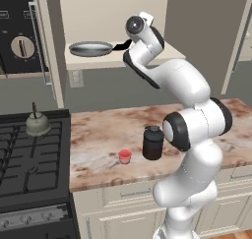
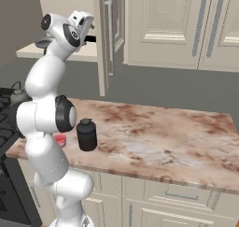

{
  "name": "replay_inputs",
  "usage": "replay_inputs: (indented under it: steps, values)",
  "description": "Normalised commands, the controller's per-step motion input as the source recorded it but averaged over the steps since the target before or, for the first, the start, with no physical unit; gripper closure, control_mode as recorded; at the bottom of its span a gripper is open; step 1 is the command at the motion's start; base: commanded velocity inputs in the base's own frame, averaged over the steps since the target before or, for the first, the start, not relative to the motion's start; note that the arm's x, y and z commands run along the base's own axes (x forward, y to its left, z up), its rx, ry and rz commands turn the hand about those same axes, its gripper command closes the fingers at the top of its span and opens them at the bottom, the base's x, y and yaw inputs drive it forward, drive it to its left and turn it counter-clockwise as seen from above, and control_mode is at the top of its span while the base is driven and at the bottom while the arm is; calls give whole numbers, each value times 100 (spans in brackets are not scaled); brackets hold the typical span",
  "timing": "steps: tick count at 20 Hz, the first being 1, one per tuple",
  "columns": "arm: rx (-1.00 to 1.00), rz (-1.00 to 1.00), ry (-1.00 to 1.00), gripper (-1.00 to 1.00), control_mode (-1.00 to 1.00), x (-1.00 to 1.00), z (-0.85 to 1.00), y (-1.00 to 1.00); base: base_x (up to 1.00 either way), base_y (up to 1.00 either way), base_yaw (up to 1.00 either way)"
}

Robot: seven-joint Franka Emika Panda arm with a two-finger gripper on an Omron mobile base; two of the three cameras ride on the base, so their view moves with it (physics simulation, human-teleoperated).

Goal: Pick the pan from the cabinet and place it on the stove. Then turn on the stove burner for the pan.

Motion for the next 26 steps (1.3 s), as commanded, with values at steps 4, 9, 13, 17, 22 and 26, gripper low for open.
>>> replay_inputs:
  steps: [4,9,13,17,22,26]
  values:
    - [0,0,1,-100,-100,23,-21,0,0,0,0]
    - [0,0,3,-100,-100,14,-25,0,0,0,0]
    - [0,0,5,-100,-100,3,-28,0,0,0,0]
    - [0,0,6,-100,-100,0,-29,0,0,0,0]
    - [0,0,4,-100,-100,2,-30,0,0,0,0]
    - [-1,0,3,-100,-100,1,-41,0,0,0,0]
